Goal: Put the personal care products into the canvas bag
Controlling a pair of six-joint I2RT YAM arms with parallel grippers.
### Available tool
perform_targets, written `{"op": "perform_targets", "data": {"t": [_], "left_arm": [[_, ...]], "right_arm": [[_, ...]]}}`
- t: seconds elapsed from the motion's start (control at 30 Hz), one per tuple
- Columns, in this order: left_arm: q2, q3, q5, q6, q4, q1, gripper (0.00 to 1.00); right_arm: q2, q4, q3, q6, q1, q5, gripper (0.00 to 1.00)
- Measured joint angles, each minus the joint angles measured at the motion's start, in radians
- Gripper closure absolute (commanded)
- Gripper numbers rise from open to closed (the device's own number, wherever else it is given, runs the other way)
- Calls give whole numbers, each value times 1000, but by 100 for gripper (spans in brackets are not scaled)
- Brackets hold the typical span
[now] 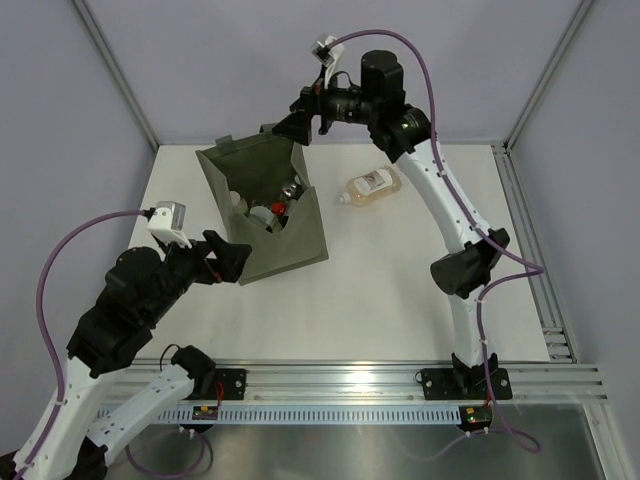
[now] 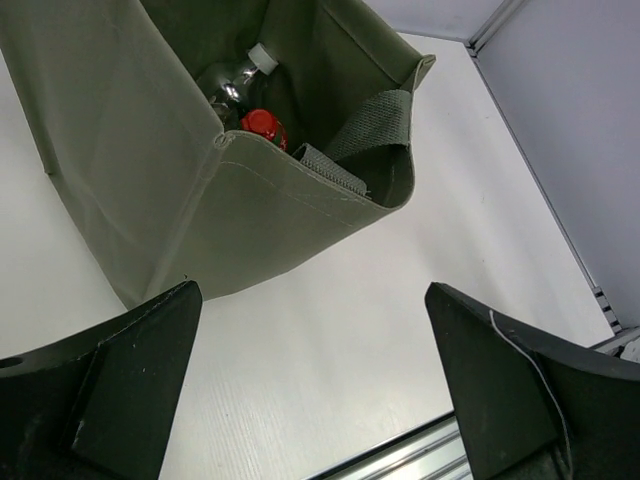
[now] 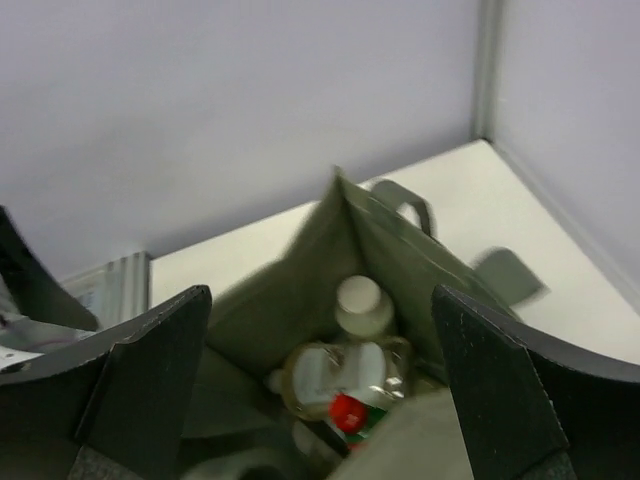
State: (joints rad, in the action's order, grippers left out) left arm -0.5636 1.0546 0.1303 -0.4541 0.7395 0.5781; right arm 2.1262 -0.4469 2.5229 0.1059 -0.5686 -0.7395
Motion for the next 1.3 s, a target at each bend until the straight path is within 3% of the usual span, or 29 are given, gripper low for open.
{"op": "perform_targets", "data": {"t": [0.23, 0.4, 0.57, 0.63, 0.77, 0.97, 1.3], "left_arm": [[100, -59, 11, 2, 8, 0, 1], [151, -87, 24, 22, 11, 0, 1], [156, -102, 24, 67, 7, 0, 1], [156, -108, 24, 80, 0, 0, 1], [155, -125, 24, 91, -16, 0, 1], [155, -151, 24, 88, -23, 0, 1], [153, -161, 41, 88, -24, 0, 1]], "right_arm": [[-22, -209, -147, -176, 242, 154, 1], [66, -541, -182, -755, 336, 234, 1], [78, -660, -392, -1335, 355, 274, 0], [109, -705, -366, -1478, 371, 269, 1], [232, -794, -154, -1709, 395, 219, 1], [315, -763, -99, -1842, 370, 196, 0], [503, -671, -4, -1822, 314, 213, 0]]}}
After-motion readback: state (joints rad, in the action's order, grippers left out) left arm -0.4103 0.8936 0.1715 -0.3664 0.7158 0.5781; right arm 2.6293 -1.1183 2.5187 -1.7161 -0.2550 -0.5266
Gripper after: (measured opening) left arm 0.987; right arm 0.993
